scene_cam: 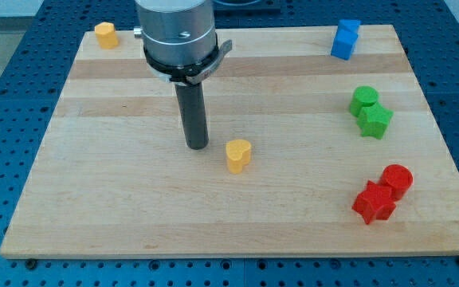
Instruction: Move the yellow heart to the top left of the red star
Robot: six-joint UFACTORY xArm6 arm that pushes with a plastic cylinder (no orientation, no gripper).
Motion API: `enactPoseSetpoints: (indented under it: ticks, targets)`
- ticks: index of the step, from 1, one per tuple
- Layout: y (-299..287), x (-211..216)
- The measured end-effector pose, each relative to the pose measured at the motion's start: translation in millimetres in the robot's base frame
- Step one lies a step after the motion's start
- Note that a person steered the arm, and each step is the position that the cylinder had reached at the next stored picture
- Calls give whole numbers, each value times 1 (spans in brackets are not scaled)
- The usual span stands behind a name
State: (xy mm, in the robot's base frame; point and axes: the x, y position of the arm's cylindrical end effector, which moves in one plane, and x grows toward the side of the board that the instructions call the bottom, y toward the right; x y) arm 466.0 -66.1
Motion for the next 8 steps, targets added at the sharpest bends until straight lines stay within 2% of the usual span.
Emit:
enactPoseSetpoints:
  ticks: [1,2,4,8]
  targets:
    - [34,12]
    - [44,13]
    - [110,69]
    - [157,91]
